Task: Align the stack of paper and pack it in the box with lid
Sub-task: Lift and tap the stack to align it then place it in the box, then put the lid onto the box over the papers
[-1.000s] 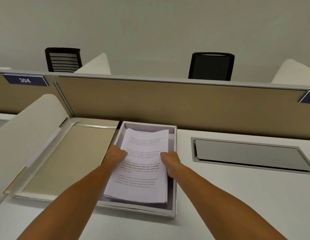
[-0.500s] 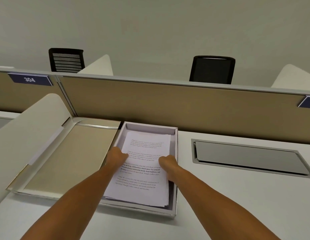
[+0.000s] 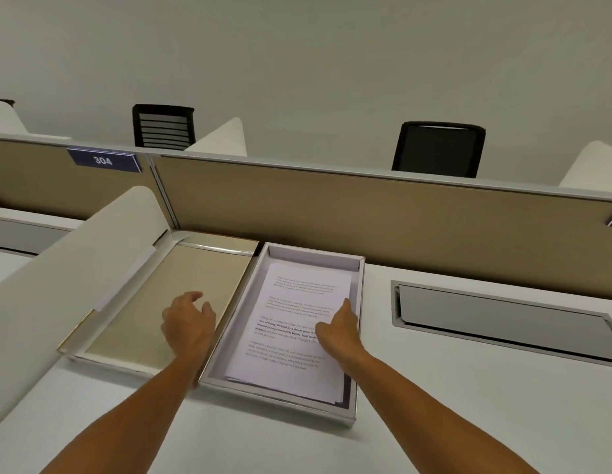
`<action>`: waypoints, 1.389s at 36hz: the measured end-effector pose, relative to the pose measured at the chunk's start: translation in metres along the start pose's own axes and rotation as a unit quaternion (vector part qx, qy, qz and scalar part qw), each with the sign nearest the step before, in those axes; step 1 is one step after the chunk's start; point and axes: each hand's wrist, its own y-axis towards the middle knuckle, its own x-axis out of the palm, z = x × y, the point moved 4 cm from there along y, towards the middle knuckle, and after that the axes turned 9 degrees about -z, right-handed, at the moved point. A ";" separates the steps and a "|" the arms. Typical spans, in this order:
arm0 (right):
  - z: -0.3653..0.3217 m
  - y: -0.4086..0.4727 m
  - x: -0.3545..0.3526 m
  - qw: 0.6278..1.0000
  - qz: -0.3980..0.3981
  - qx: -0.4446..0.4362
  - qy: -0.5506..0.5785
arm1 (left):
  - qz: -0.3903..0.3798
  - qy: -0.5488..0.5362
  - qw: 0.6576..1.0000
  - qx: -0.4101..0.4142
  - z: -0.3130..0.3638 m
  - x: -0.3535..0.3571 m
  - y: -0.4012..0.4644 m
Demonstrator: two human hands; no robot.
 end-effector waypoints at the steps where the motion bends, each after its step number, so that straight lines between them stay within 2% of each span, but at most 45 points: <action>1: -0.001 -0.002 0.000 1.000 0.004 -0.014 0.002 | 0.003 0.018 1.000 -0.022 -0.008 -0.004 -0.003; 4: -0.005 -0.010 -0.001 0.998 0.029 -0.061 -0.004 | 0.018 0.044 0.993 -0.110 -0.033 -0.012 -0.010; 9: -0.005 -0.021 -0.001 0.996 0.029 -0.088 0.009 | 0.065 -0.068 0.954 -0.285 -0.064 -0.020 -0.018; 13: -0.002 -0.026 -0.003 0.995 0.025 -0.093 0.010 | 0.080 -0.095 0.937 -0.326 -0.072 -0.026 -0.014; 15: 0.000 -0.028 -0.006 0.995 0.024 -0.096 0.012 | 0.081 -0.105 0.916 -0.379 -0.077 -0.030 -0.015; 17: 0.001 -0.030 -0.008 0.994 0.026 -0.100 0.017 | 0.058 -0.095 0.893 -0.436 -0.088 -0.031 -0.017; 19: 0.002 -0.032 -0.011 0.994 0.030 -0.104 0.024 | -0.003 -0.083 0.882 -0.465 -0.104 -0.027 -0.016; 22: 0.005 -0.034 -0.014 0.995 0.028 -0.098 0.024 | -0.043 -0.121 0.890 -0.438 -0.120 -0.025 -0.022; 25: 0.009 -0.038 -0.017 0.996 0.016 -0.083 0.023 | -0.034 -0.165 0.899 -0.405 -0.118 -0.033 -0.025; 27: 0.010 -0.041 -0.018 0.996 0.010 -0.080 0.024 | -0.021 -0.254 0.879 -0.404 -0.114 -0.036 -0.024; 31: 0.010 -0.046 -0.020 0.997 -0.002 -0.070 0.027 | -0.039 -0.446 0.811 -0.377 -0.106 -0.037 -0.022; 37: 0.004 -0.058 -0.025 0.997 -0.013 -0.075 0.030 | -0.175 -0.604 0.740 -0.241 -0.095 -0.046 -0.020; 38: 0.003 -0.060 -0.026 0.997 -0.014 -0.077 0.029 | -0.186 -0.610 0.738 -0.220 -0.094 -0.049 -0.021; 42: -0.002 -0.068 -0.030 0.996 -0.013 -0.084 0.025 | -0.153 -0.587 0.785 -0.125 -0.085 -0.062 -0.024; 50: -0.013 -0.082 -0.031 0.994 -0.021 -0.097 0.035 | -0.108 -0.452 0.885 0.023 -0.049 -0.080 -0.049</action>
